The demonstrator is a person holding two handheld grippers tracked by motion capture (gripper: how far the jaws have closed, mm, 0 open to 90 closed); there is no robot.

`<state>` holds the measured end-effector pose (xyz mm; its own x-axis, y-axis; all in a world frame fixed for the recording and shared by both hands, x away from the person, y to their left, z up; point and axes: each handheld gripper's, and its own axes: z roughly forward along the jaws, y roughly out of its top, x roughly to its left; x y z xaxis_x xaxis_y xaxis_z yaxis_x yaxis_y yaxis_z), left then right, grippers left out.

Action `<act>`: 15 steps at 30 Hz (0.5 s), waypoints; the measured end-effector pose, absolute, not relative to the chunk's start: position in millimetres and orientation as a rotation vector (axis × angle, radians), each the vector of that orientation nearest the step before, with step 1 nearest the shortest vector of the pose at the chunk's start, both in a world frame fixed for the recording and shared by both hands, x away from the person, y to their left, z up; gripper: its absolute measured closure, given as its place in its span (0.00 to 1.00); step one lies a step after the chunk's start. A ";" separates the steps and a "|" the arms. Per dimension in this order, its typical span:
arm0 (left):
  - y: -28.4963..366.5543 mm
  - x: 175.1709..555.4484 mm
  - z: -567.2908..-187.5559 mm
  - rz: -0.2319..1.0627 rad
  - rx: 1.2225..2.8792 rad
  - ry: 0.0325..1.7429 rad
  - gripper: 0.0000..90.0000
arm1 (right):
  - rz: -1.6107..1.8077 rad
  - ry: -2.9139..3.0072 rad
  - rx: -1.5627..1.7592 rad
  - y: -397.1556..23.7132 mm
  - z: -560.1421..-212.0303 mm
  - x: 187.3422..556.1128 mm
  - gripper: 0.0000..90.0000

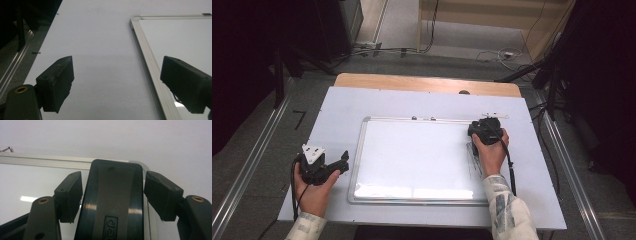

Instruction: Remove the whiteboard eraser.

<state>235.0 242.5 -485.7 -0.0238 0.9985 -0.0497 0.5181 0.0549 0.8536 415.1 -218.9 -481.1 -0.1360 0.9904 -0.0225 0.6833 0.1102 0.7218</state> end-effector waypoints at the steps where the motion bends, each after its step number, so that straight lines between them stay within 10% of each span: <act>1: 242.6 235.1 -485.6 0.866 1.549 1.631 0.14 | 0.772 1.878 1.632 -217.8 -481.3 416.0 0.36; 15: 243.0 235.4 -486.0 0.859 1.552 1.634 0.14 | 0.729 1.858 1.659 -212.4 -483.3 420.9 0.42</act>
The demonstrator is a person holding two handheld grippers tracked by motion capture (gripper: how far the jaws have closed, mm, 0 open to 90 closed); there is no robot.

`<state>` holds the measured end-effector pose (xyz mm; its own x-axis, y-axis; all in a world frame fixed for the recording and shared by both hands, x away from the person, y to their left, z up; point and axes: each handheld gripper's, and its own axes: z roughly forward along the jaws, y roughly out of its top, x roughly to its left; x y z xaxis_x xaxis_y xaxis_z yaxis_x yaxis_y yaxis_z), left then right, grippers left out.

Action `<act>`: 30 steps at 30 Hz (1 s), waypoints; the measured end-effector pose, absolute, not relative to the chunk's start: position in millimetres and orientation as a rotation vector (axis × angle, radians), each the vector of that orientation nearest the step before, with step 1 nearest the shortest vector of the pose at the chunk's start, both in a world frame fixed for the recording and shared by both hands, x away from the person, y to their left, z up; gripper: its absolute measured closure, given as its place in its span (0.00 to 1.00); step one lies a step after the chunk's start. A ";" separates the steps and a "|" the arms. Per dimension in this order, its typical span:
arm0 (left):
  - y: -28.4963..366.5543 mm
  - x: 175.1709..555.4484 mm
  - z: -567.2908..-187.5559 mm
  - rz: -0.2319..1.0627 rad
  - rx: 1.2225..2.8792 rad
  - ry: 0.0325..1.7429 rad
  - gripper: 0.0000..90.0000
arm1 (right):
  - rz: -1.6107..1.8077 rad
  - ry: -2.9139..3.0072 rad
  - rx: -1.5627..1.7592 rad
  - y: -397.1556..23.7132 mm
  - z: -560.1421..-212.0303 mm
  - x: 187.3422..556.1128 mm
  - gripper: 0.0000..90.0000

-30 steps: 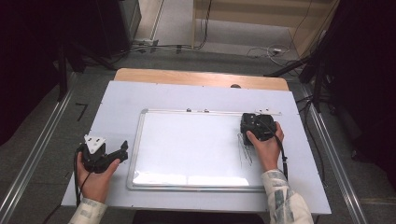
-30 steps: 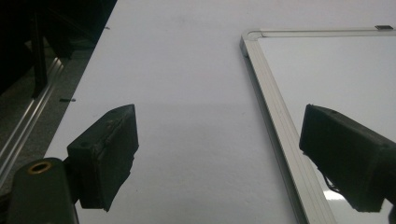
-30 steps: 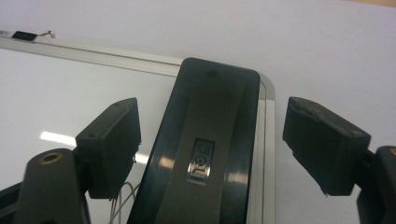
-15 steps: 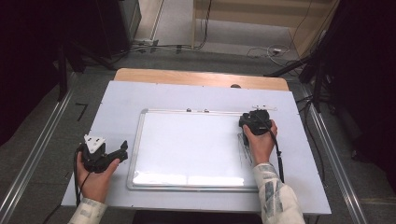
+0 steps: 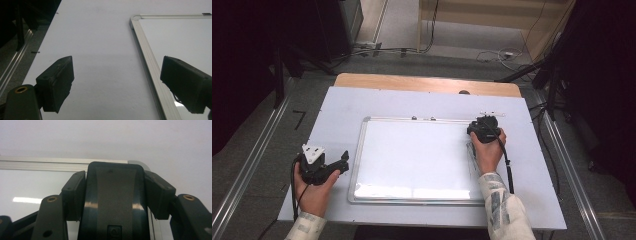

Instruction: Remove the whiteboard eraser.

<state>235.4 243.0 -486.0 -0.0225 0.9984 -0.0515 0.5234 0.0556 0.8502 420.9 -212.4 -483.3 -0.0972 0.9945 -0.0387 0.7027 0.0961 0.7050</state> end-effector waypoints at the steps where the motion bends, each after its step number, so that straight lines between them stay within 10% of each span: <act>1: 243.0 235.4 -486.0 0.859 1.552 1.634 0.14 | 0.732 1.863 1.656 -212.3 -483.3 420.8 0.42; 30: 243.1 234.9 -485.4 0.855 1.538 1.641 0.14 | 0.823 1.963 1.543 -219.0 -465.9 386.5 0.43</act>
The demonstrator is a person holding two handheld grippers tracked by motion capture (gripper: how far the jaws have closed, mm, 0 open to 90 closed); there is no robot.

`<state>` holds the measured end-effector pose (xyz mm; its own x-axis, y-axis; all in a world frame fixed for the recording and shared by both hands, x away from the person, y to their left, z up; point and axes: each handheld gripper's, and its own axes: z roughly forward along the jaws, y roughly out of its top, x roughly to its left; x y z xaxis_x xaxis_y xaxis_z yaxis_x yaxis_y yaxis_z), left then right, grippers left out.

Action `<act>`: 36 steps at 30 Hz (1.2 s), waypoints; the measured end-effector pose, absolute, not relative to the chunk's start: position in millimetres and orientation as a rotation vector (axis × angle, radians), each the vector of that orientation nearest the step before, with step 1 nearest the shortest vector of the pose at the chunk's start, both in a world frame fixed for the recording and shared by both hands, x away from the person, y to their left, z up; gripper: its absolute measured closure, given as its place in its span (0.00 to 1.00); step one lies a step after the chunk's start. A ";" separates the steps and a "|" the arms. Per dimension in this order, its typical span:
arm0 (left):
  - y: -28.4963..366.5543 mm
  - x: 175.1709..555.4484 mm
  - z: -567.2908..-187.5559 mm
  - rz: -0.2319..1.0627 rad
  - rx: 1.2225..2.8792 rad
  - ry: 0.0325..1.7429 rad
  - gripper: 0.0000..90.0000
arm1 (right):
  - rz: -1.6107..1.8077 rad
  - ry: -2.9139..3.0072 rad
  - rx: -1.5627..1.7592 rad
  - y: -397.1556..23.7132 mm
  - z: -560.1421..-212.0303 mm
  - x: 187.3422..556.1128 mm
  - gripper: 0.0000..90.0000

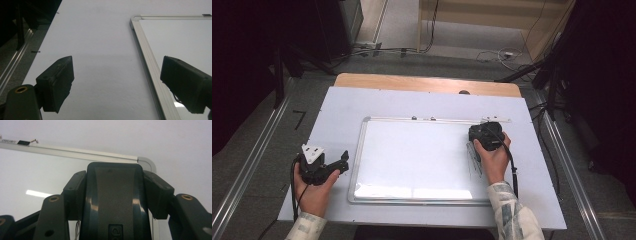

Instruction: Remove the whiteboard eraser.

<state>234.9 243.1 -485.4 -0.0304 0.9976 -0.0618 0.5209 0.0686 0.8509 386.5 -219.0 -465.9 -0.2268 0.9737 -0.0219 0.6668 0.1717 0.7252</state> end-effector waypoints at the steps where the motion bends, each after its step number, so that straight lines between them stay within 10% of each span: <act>1: 243.2 234.8 -485.3 0.857 1.538 1.642 0.14 | 0.825 1.966 1.540 -220.0 -466.0 383.2 0.43; 36: 243.8 234.7 -488.3 0.840 1.538 1.661 0.14 | 0.913 2.051 1.428 -236.7 -457.5 292.1 0.43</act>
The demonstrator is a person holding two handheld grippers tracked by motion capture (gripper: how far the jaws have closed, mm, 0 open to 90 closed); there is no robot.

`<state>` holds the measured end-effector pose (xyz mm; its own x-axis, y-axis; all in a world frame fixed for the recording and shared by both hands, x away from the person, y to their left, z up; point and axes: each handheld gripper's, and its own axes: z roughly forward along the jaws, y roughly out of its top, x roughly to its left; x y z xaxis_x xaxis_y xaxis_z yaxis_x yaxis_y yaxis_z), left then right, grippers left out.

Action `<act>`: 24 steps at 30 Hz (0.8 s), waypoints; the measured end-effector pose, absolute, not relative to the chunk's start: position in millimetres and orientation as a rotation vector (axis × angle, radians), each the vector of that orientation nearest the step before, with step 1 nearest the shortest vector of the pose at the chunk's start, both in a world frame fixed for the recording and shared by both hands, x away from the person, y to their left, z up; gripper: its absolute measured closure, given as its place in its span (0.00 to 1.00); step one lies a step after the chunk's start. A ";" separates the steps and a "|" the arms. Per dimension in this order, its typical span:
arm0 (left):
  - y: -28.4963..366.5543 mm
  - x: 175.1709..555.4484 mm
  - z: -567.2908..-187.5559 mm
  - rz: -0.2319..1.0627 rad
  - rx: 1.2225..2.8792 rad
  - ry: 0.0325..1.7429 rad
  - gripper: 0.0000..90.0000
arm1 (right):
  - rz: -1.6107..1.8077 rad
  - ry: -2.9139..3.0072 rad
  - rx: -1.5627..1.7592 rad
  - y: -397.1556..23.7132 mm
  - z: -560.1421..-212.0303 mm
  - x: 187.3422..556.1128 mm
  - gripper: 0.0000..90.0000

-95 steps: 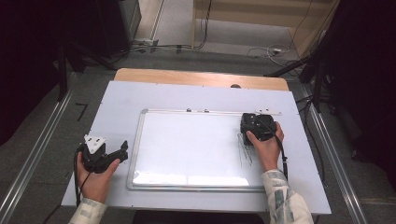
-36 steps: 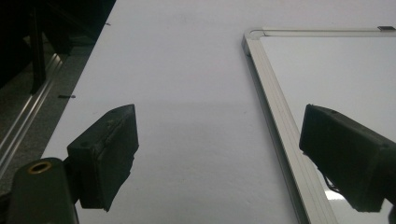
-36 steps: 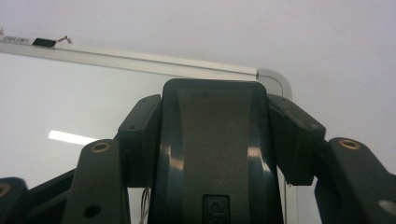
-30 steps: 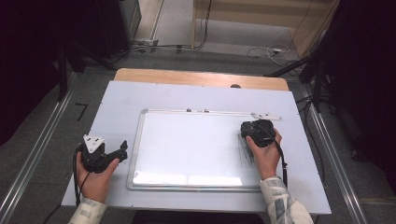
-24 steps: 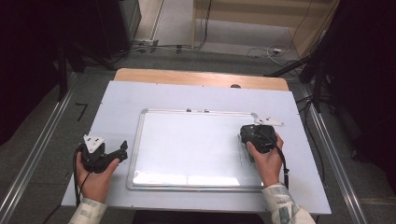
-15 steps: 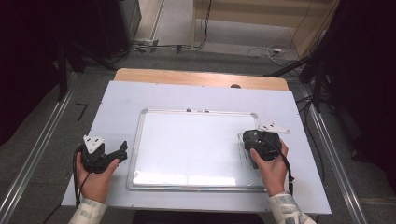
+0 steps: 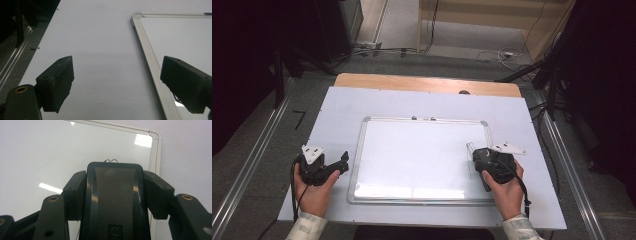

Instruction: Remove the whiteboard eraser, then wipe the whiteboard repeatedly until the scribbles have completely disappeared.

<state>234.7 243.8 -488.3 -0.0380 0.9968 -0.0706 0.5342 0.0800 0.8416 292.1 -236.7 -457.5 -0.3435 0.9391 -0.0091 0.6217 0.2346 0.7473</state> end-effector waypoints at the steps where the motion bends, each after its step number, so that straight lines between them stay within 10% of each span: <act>1: 244.2 235.1 -488.7 0.837 1.539 1.660 0.14 | 0.916 2.053 1.430 -236.8 -457.9 292.3 0.43; 24: 243.0 234.0 -487.4 0.845 1.539 1.655 0.14 | 0.927 2.063 1.405 -230.5 -463.0 297.4 0.43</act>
